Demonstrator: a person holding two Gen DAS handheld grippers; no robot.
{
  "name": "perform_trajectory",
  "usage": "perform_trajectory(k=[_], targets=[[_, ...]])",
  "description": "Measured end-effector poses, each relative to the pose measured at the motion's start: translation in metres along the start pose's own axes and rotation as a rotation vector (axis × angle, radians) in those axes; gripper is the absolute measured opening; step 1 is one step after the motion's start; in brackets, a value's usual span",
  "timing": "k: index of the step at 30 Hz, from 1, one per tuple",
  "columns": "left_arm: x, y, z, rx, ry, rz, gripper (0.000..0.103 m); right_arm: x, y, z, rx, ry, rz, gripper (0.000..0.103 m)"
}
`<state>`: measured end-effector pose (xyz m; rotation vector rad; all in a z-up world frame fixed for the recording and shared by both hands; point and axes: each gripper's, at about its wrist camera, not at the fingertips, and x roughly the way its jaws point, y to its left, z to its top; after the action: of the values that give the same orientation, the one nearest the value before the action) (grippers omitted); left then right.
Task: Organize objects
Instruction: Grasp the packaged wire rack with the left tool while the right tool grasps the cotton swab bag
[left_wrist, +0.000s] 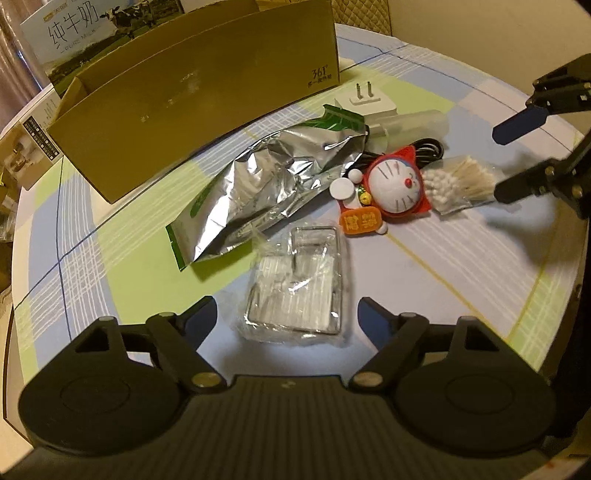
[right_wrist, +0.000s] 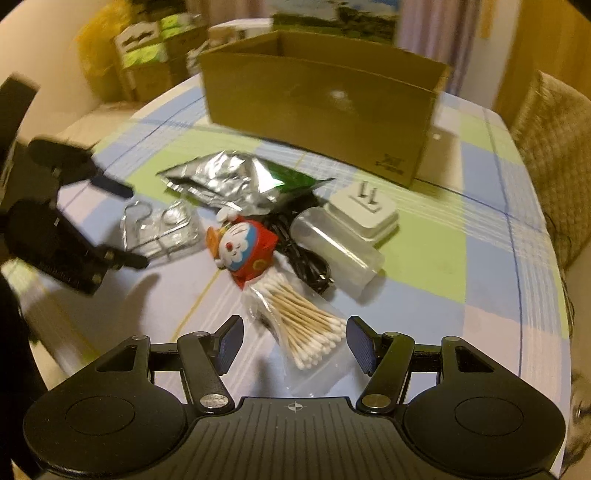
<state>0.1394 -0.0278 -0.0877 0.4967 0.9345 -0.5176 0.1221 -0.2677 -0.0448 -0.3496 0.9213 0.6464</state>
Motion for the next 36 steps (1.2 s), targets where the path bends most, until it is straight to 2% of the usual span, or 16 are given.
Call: perform_trajectory(k=[4,7,9,16,19,21,23,26,29,36], targets=[[0.007,0.001,0.002,0.002,0.028,-0.011,0.061,0.012,0.002,0.005,-0.090,0.013,0.020,0.059],[0.008,0.002,0.003,-0.024,0.044,-0.022,0.052,0.021,0.000,0.008,-0.131,0.034,0.040,0.059],[0.007,0.002,0.003,-0.052,0.055,-0.024,0.051,0.028,-0.002,0.010,-0.163,0.054,0.046,0.059],[-0.001,-0.008,-0.002,-0.112,0.075,-0.029,0.051,0.045,0.001,0.009,-0.255,0.127,0.044,0.058],[-0.002,-0.012,-0.003,-0.133,0.078,-0.023,0.051,0.042,0.001,0.008,-0.195,0.141,0.062,0.040],[-0.003,-0.015,-0.004,-0.138,0.080,-0.022,0.052,0.039,0.001,0.005,-0.149,0.142,0.076,0.037],[-0.003,-0.017,-0.003,-0.137,0.079,-0.012,0.053,0.036,0.004,0.003,-0.135,0.140,0.073,0.037],[-0.002,-0.017,-0.003,-0.141,0.076,-0.011,0.059,0.035,0.009,0.001,-0.147,0.114,0.061,0.039],[-0.001,-0.015,-0.003,-0.151,0.074,-0.009,0.061,0.037,0.012,0.000,-0.161,0.094,0.047,0.048],[-0.001,-0.013,-0.004,-0.163,0.061,-0.011,0.063,0.041,0.012,0.001,-0.131,0.086,0.050,0.047]])
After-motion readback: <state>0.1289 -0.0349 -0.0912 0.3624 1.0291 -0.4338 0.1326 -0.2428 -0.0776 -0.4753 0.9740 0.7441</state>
